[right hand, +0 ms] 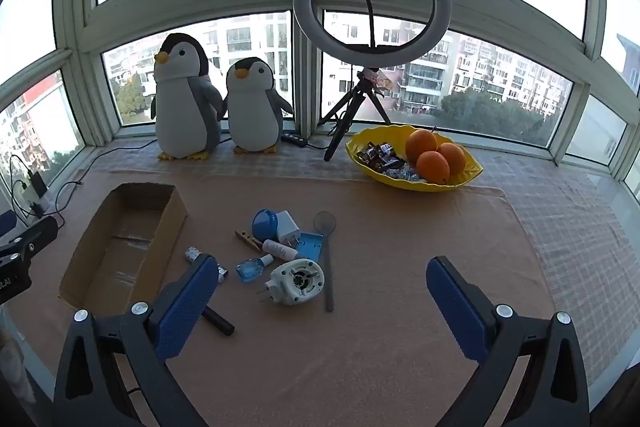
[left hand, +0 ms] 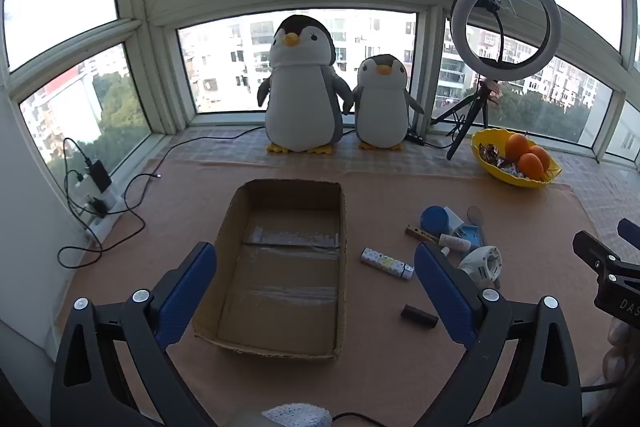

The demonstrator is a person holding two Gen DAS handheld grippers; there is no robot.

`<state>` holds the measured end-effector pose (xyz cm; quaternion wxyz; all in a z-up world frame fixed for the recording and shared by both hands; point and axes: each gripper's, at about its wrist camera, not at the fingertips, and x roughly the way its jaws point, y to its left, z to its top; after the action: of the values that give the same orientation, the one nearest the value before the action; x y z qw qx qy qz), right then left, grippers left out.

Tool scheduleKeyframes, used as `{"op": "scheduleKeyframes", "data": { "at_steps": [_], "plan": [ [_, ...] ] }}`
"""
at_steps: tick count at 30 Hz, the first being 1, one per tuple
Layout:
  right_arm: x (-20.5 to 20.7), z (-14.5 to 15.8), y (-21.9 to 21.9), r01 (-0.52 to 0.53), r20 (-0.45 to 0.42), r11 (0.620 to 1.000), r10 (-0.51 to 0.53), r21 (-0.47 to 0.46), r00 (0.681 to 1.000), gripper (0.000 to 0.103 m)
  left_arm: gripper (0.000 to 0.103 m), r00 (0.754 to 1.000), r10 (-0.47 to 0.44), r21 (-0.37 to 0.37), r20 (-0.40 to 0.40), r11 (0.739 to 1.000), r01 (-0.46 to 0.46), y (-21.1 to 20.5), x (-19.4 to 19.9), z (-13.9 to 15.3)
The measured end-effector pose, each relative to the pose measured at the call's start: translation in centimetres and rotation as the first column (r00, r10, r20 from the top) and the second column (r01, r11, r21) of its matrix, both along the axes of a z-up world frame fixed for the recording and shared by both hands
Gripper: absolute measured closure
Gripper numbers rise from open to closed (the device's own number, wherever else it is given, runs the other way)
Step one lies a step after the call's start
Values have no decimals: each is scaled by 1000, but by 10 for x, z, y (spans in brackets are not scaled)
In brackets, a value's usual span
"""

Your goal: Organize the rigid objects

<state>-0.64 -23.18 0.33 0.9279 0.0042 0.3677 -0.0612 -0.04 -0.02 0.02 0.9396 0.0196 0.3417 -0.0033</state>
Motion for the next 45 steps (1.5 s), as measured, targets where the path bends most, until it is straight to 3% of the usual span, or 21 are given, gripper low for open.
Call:
{"op": "scheduleKeyframes", "data": {
  "at_steps": [45],
  "plan": [
    [-3,-5,4,5,-5,1000,-5,11,1000,0,4,1000,-18,0,-11,1000,18,-6,1,1]
  ]
}}
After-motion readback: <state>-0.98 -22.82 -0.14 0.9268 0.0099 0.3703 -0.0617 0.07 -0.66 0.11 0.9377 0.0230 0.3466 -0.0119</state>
